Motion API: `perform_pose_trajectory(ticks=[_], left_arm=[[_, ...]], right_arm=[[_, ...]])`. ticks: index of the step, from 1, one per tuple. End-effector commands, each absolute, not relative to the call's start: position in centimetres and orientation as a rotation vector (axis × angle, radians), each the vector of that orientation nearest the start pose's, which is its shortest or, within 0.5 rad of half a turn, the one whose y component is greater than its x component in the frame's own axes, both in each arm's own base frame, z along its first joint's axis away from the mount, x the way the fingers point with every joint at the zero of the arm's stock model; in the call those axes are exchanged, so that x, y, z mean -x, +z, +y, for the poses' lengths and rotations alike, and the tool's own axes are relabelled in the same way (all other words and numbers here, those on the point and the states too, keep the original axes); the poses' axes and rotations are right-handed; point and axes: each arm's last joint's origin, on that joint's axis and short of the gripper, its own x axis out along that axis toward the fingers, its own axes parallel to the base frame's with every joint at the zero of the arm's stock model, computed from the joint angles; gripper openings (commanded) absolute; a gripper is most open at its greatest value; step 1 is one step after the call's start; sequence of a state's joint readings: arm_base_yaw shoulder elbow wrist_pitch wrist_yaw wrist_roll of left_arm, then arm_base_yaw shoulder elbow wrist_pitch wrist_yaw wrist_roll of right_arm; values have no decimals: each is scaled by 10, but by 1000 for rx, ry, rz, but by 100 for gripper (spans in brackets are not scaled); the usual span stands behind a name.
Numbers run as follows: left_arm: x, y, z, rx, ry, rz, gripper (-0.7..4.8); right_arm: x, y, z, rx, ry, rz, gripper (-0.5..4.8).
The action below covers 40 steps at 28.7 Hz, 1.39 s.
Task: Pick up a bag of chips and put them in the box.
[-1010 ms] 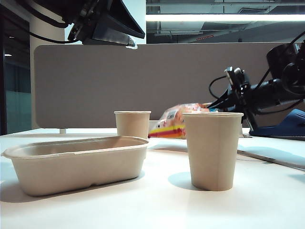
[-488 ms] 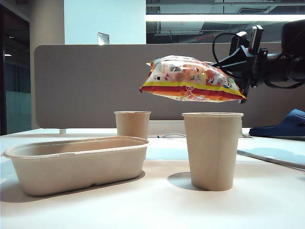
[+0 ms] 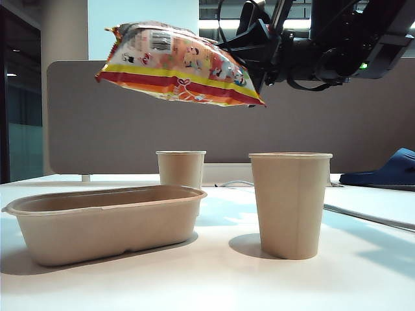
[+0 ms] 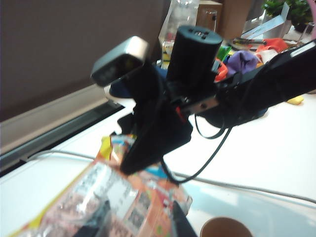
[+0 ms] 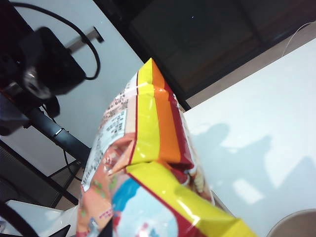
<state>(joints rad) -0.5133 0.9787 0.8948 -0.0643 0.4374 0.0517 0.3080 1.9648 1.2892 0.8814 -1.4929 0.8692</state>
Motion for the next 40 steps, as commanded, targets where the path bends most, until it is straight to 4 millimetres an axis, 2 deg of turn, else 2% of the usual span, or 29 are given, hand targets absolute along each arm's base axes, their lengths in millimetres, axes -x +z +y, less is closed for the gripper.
perform_pose_trajectory(ticks=[1,4,7,10,17,23,31,35,40], left_arm=[[-175,357,-112,-57,-938,69,157],[-170,358,-110,-58,-934,81,157],[-163,344,-104,-100,-885,249,157],[-150,334,-95,-143,-830,385,157],[-110,334,-72,-150,-829,472,157],[-97,325,-65,-167,-826,596,157],[-77,323,-53,-193,-815,578,157],[-69,302,-49,-180,-819,588,157],[-58,292,-43,-167,-817,540,157]], right_arm=[[-386,252,164,-475,1762,597,49],[-380,250,179,-452,1802,593,49],[-374,249,193,-426,1839,575,49],[-374,247,196,-418,1831,557,49],[-372,232,203,-404,1798,567,49],[-364,223,221,-377,1816,565,49],[-359,211,235,-341,1808,542,49],[-359,207,235,-333,1787,552,49],[-356,200,235,-328,1784,591,49]])
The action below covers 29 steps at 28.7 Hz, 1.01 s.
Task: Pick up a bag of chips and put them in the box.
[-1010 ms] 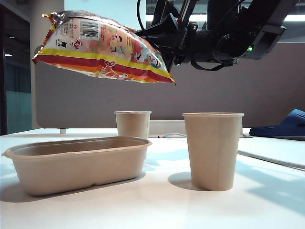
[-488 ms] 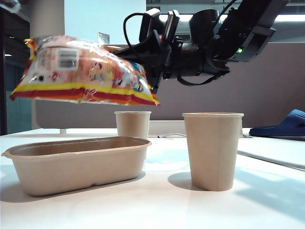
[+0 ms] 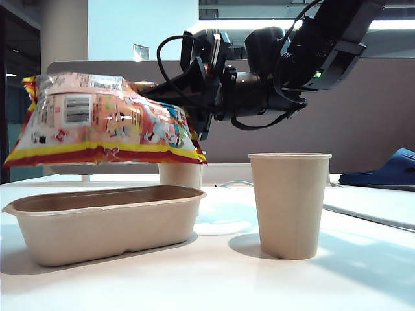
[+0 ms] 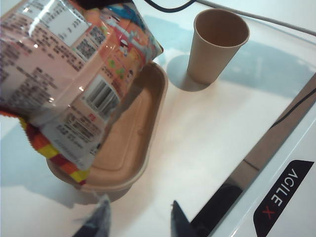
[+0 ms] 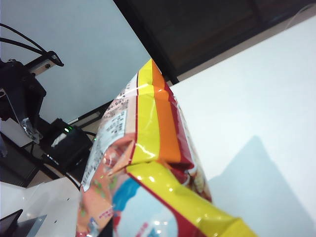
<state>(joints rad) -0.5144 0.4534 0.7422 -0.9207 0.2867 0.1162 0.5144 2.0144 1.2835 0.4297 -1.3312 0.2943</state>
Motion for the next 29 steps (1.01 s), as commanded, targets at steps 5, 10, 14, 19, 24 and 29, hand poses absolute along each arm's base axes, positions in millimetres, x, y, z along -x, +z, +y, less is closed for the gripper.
perform_pose_trajectory(ticks=[5,10,14,19,24,29], left_arm=[[-48,296,-37,-147,-809,465,157],[-45,296,-35,-141,-806,449,157],[-45,296,-35,-139,-806,449,157],[-45,296,-34,-144,-790,448,157],[-45,297,-34,-144,-788,446,157],[-45,297,-34,-147,-789,438,157]], right_arm=[[-354,195,234,-324,1780,622,49],[-353,193,234,-329,1777,643,49],[-352,192,234,-334,1775,657,49],[-351,189,233,-348,1775,690,49],[-351,191,234,-349,1787,690,49],[-350,194,236,-345,1804,679,49]])
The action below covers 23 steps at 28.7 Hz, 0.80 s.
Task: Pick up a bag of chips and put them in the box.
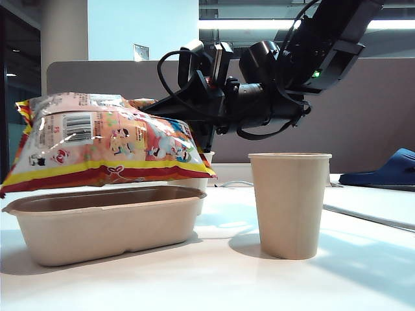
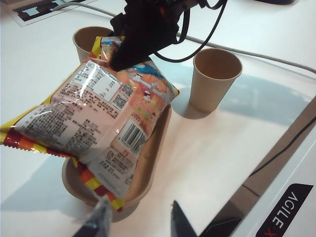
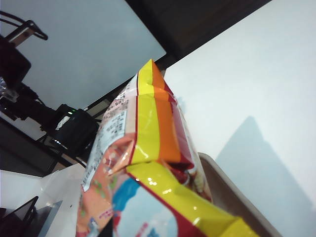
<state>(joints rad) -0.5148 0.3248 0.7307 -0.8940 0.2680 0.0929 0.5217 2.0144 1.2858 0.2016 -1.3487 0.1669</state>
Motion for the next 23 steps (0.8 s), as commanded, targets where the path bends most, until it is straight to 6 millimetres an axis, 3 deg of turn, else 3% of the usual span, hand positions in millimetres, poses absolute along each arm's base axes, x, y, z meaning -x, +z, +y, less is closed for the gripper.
perform_pose_trajectory(ticks=[1,11,23], left_arm=[[-45,297,-35,-147,-789,436,157],[-46,298,-35,-146,-789,428,157],[-46,300,-35,-137,-800,406,157]], right_arm=[[-350,195,236,-343,1805,675,49],[-346,212,233,-345,1834,656,49],[-341,204,231,-402,1799,785,49]])
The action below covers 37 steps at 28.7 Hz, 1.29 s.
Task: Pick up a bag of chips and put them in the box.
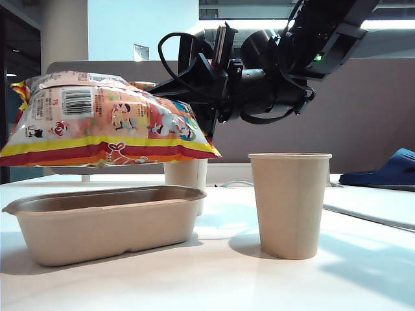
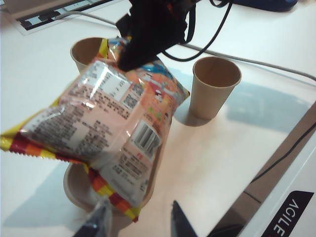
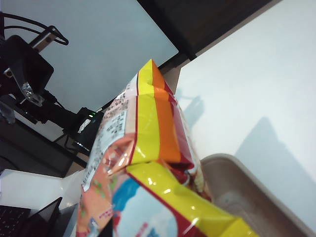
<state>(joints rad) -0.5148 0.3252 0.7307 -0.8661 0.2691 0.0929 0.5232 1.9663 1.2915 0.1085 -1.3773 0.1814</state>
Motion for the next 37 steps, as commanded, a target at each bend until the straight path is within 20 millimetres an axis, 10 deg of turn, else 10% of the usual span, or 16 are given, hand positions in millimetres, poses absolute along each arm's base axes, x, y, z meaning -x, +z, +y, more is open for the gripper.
perform_pose_trajectory(ticks=[1,37], left_arm=[[-46,300,-35,-136,-800,401,157],[-46,302,-37,-120,-863,386,157]], right_arm=[[-341,203,230,-408,1796,797,49],[-331,190,239,-371,1617,927,53]])
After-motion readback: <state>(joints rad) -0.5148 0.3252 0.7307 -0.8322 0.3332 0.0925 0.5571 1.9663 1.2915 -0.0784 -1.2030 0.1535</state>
